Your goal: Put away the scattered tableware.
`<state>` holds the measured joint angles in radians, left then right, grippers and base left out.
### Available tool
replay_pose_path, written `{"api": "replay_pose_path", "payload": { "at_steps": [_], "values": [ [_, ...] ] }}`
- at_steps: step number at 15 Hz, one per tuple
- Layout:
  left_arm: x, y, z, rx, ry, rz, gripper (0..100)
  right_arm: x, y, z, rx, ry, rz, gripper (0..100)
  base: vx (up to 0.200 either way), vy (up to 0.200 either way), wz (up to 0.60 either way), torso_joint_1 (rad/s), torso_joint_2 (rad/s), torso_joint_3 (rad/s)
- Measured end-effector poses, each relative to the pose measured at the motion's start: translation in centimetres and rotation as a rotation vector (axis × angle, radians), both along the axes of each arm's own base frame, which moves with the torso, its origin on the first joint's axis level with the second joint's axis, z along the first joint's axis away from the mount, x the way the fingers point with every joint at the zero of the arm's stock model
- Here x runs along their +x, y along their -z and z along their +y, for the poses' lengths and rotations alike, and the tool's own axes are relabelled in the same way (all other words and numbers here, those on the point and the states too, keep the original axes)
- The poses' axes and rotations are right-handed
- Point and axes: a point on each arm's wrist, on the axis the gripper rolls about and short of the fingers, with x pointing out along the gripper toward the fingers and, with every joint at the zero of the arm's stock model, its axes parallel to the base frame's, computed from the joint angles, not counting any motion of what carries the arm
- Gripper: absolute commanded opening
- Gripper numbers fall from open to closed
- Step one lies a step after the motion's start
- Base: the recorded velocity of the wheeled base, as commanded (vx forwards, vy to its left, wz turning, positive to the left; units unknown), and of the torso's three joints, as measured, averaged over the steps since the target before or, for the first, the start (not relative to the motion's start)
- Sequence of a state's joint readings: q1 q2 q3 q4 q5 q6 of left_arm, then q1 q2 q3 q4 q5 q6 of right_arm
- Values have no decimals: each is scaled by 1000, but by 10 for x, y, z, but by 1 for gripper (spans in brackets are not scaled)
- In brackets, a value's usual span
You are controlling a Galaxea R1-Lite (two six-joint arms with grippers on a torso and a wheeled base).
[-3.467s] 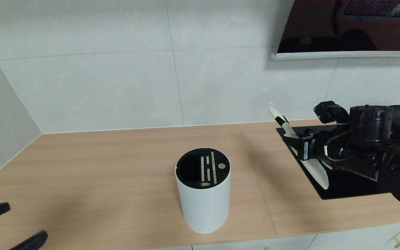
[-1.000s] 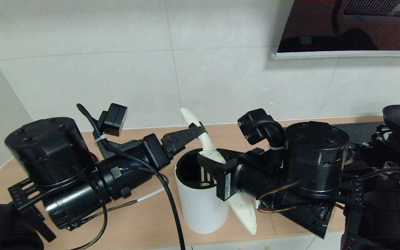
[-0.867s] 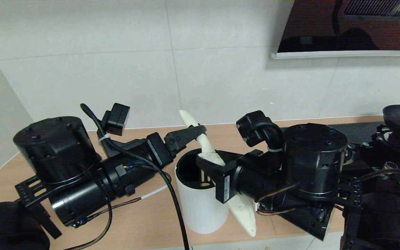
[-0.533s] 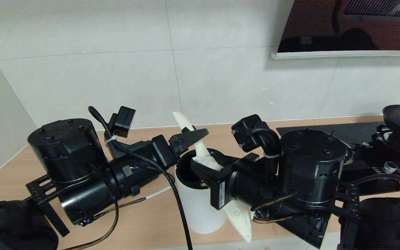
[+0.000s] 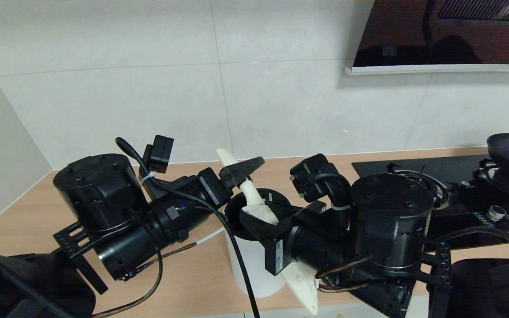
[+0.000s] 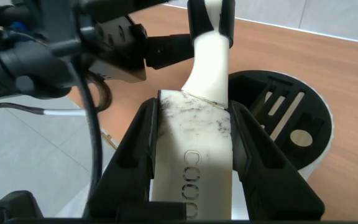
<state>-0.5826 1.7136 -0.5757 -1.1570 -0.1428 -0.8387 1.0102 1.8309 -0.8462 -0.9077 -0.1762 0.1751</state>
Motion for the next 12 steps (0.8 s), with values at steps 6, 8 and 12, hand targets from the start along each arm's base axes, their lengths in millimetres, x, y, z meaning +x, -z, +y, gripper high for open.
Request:
{"api": "replay_pose_path", "payload": {
  "at_steps": [6,8,12],
  "values": [
    [2,4,-1,8,-3,12,0,0,0,0,-3,0,0,0,0,0,0,0,0,0],
    [2,3,-1,4,1,6,0,0,2,0,-11,0,5,0,0,0,0,0,0,0],
    [2,5,-1,9,-2,14,0,0,1,0,-7,2,2,0,0,0,0,0,0,0]
  ]
}}
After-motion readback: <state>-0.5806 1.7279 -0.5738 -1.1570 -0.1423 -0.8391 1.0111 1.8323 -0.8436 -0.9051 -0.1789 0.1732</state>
